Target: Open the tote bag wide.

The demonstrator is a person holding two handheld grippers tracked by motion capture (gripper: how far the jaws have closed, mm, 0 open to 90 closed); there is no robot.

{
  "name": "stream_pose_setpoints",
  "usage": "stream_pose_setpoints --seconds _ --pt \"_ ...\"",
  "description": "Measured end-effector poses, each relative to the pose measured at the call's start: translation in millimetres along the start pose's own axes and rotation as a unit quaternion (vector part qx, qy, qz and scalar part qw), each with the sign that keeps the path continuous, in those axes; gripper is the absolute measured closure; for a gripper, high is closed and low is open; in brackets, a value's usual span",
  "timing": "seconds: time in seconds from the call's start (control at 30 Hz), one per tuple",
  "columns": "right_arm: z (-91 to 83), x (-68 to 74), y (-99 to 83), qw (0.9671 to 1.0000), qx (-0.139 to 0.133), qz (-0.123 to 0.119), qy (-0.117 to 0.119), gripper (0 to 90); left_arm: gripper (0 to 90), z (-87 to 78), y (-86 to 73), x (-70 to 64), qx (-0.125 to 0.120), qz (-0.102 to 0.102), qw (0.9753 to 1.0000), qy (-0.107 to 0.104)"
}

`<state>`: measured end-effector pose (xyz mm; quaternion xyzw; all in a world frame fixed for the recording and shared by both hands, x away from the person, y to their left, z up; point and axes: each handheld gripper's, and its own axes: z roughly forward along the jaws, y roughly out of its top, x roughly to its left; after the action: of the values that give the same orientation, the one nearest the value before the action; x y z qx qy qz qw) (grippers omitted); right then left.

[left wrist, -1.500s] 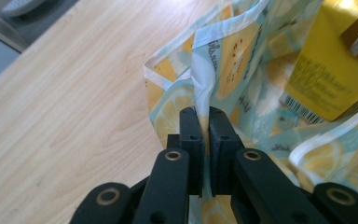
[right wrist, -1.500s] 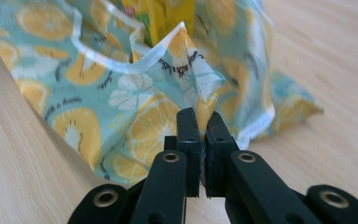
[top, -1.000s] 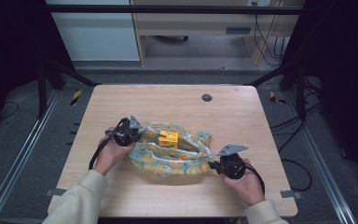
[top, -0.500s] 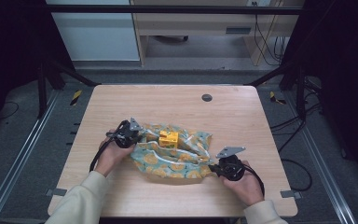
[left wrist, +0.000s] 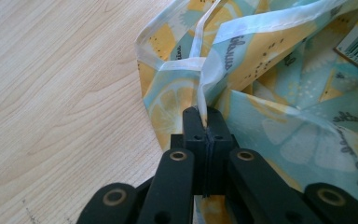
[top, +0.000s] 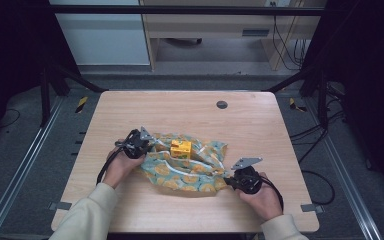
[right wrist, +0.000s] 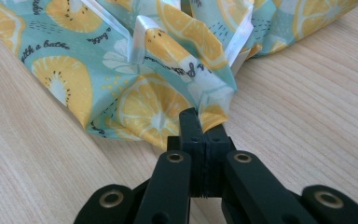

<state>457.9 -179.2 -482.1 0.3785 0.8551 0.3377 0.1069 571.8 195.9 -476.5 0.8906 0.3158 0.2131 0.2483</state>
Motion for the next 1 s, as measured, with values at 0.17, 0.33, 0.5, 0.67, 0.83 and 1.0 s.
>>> stream_pose_setpoints --seconds 0.17,0.33,0.5,0.67,0.83,1.0 --pt "0.2 1.9 -0.1 1.0000 0.003 -0.002 0.002 90.0 90.0 3.2 -0.4 0.2 0.003 -0.002 1.0000 0.001" --pt "1.4 2.4 -0.6 0.9999 0.009 -0.006 0.005 90.0 90.0 3.6 -0.8 -0.1 0.004 0.001 1.0000 0.003" --pt "1.9 2.5 -0.6 0.9999 0.013 -0.001 0.001 90.0 90.0 2.6 -0.4 -0.9 0.008 0.002 1.0000 0.006" --pt "0.6 1.3 -0.6 1.0000 0.003 -0.004 -0.002 89.9 89.9 2.7 -3.8 -0.3 0.004 -0.002 1.0000 0.003" --pt "1.9 2.3 -0.2 0.9999 0.009 -0.005 -0.005 89.9 89.7 2.3 -4.3 0.5 0.003 -0.002 1.0000 0.004" --pt "-2.2 1.1 1.1 0.9999 -0.010 -0.007 -0.005 87.1 83.6 -1.0 -3.8 1.3 0.001 -0.011 0.9999 0.009"
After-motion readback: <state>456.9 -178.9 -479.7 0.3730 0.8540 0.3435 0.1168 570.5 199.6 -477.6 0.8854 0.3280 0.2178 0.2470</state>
